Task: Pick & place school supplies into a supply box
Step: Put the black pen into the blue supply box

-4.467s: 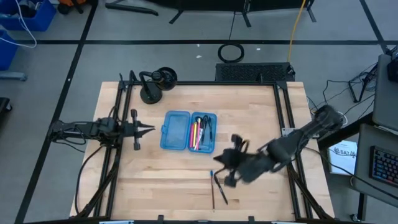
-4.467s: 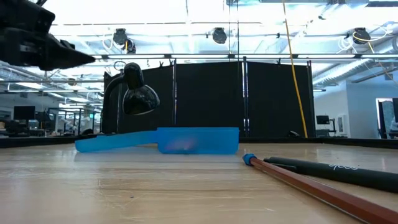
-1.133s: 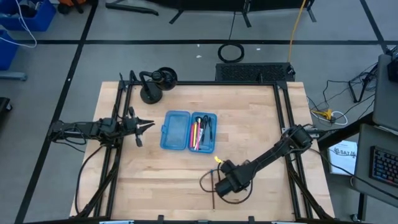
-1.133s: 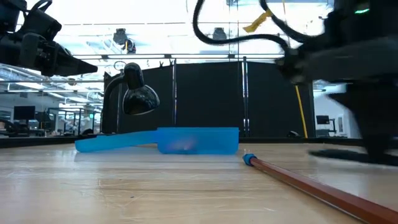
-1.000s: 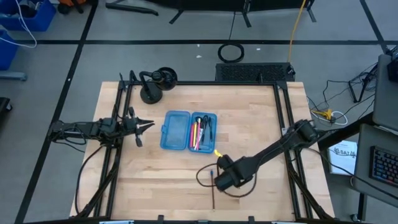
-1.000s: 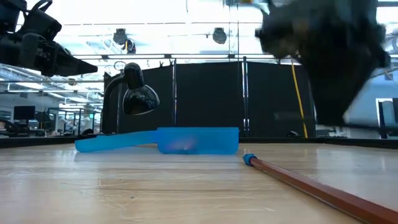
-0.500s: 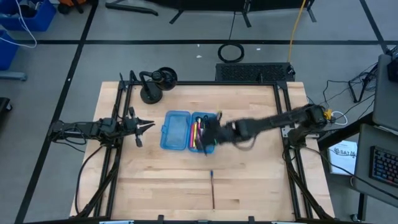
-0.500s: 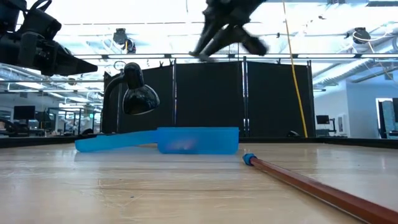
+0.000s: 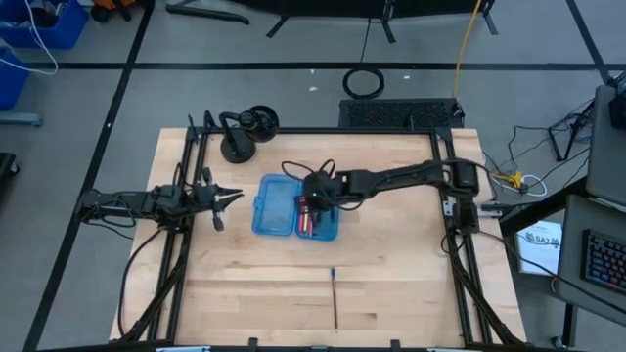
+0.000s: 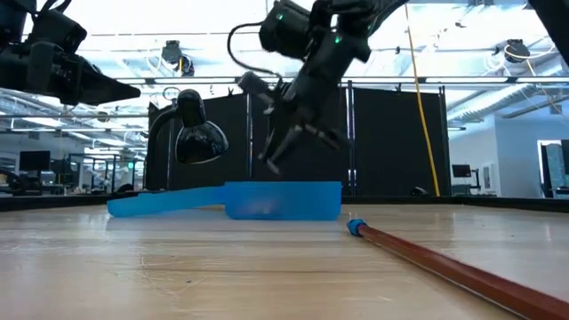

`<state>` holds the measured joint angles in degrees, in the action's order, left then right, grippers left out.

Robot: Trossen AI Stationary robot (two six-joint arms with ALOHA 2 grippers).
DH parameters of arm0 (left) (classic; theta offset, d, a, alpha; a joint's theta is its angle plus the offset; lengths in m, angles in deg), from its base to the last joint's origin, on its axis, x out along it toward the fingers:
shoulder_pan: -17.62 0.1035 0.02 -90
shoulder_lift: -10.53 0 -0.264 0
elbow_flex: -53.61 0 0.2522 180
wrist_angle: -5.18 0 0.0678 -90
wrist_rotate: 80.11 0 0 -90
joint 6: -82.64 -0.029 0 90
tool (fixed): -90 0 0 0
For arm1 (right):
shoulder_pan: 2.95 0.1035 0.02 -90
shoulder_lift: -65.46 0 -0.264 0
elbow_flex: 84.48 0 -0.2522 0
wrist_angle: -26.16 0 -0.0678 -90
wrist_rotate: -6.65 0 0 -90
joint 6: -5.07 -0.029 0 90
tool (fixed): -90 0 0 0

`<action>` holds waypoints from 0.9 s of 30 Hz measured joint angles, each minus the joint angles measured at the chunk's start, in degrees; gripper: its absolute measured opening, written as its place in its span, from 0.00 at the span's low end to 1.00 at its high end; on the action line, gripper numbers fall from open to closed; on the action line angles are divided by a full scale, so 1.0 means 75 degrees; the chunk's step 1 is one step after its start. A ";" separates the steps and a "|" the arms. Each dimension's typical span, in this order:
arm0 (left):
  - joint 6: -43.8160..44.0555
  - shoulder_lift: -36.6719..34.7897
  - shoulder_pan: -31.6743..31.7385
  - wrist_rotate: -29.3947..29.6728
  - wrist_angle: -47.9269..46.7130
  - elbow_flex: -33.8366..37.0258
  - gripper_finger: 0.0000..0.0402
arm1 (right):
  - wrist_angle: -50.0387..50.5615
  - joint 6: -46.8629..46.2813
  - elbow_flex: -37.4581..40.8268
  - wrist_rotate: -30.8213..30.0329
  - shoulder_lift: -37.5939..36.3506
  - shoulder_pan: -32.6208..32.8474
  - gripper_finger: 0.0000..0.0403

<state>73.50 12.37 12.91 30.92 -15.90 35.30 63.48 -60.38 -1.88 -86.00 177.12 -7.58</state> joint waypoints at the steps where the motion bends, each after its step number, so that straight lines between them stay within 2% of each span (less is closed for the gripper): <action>1: -0.0057 0.0001 0.0000 -0.0003 -0.0009 0.0000 0.12 | -0.0106 -0.0067 -0.0005 0.0020 0.0104 -0.0029 0.05; 7: -0.0094 0.0000 0.0002 -0.0010 0.0033 0.0000 0.12 | -0.0087 -0.0176 -0.0005 -0.0010 0.0492 -0.0273 0.05; 18: -0.0024 0.0000 0.0000 -0.0019 0.0037 0.0000 0.12 | 0.0412 0.0082 -0.0002 -0.0045 0.0504 -0.0490 0.06; 27: 0.0090 0.0001 0.0000 -0.0019 0.0034 0.0000 0.12 | 0.0072 -0.0002 0.0566 -0.0019 0.0475 -0.0474 0.07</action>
<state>74.17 12.38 12.91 30.78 -15.65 35.30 64.02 -60.40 2.36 -86.14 180.68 -11.14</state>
